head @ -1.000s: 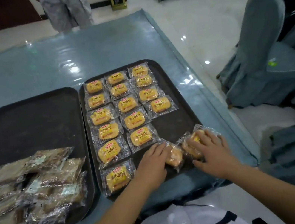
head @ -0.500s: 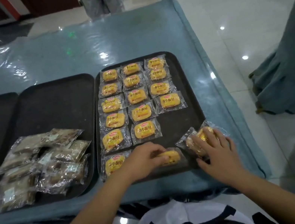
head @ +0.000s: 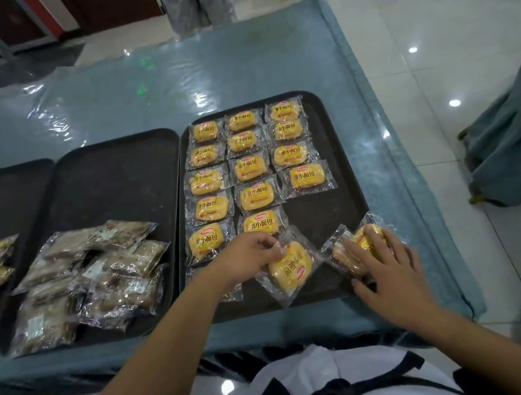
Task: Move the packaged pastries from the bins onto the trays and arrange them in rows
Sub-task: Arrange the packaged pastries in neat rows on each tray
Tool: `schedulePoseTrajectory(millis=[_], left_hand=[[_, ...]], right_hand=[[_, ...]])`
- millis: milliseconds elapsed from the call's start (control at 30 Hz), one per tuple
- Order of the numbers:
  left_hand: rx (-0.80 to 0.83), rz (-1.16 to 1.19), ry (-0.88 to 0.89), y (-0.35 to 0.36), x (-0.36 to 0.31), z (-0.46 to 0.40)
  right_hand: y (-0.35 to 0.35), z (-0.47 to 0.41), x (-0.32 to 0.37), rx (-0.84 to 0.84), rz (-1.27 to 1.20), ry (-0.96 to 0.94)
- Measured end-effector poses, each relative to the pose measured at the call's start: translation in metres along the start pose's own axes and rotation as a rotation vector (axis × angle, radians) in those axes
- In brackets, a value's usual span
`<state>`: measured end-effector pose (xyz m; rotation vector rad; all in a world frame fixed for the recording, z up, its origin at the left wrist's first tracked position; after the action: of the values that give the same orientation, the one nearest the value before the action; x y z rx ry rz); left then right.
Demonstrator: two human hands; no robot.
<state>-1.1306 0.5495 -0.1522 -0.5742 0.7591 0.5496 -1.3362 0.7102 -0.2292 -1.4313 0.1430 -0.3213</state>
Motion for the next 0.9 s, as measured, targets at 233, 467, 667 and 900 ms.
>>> schedulePoseTrajectory(millis=[233, 467, 667, 900], left_hand=[[-0.258, 0.969, -0.217, 0.034, 0.048, 0.037], [-0.383, 1.140, -0.336, 0.059, 0.084, 0.049], [-0.550, 0.359, -0.163, 0.047, 0.095, 0.070], [-0.199, -0.717, 0.281, 0.074, 0.071, 0.030]], right_hand=[[0.006, 0.002, -0.001, -0.019, -0.034, 0.006], [0.007, 0.002, 0.001, -0.056, -0.075, -0.006], [0.005, 0.002, -0.002, -0.022, -0.059, -0.030], [-0.010, -0.004, -0.012, 0.032, -0.100, -0.062]])
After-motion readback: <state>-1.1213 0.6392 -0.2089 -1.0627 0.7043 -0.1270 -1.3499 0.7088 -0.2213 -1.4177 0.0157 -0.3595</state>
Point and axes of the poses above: each hand's wrist, its own z-axis away from the middle knuckle, its own y-axis out of the palm, x = y × z, the point moved 5 cm from there along -z, towards the middle knuckle, and after that the axes turned 12 degrees about z, right-handed, at the moved point
